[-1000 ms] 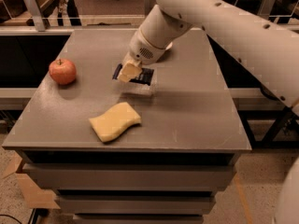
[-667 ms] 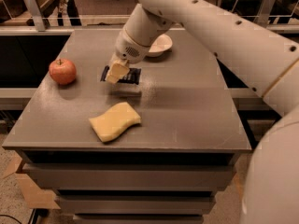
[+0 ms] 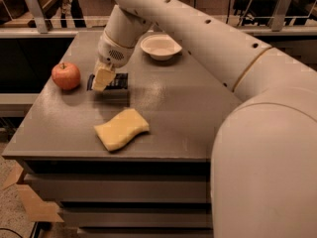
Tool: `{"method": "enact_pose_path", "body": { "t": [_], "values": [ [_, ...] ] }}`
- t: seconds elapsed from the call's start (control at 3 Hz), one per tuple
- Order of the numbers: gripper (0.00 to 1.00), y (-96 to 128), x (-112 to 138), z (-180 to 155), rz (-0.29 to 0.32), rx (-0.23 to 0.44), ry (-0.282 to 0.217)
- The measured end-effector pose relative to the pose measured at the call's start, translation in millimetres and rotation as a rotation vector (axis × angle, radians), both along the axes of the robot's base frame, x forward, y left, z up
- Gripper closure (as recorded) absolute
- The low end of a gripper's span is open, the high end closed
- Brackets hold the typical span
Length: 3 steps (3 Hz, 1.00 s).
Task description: Move rxbar blueberry near apple
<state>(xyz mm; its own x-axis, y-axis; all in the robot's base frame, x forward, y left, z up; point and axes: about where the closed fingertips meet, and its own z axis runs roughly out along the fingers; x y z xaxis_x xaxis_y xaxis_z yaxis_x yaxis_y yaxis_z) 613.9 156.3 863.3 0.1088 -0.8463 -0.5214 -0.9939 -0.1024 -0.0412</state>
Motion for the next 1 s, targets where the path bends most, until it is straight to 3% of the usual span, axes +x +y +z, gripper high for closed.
{"method": "enact_pose_path", "body": {
  "t": [0.33,1.0],
  "values": [
    [1.0,16,5,-7,0.032,-0.015,-0.001],
    [0.97,30,28,-23,0.022,-0.037,-0.006]
  ]
}}
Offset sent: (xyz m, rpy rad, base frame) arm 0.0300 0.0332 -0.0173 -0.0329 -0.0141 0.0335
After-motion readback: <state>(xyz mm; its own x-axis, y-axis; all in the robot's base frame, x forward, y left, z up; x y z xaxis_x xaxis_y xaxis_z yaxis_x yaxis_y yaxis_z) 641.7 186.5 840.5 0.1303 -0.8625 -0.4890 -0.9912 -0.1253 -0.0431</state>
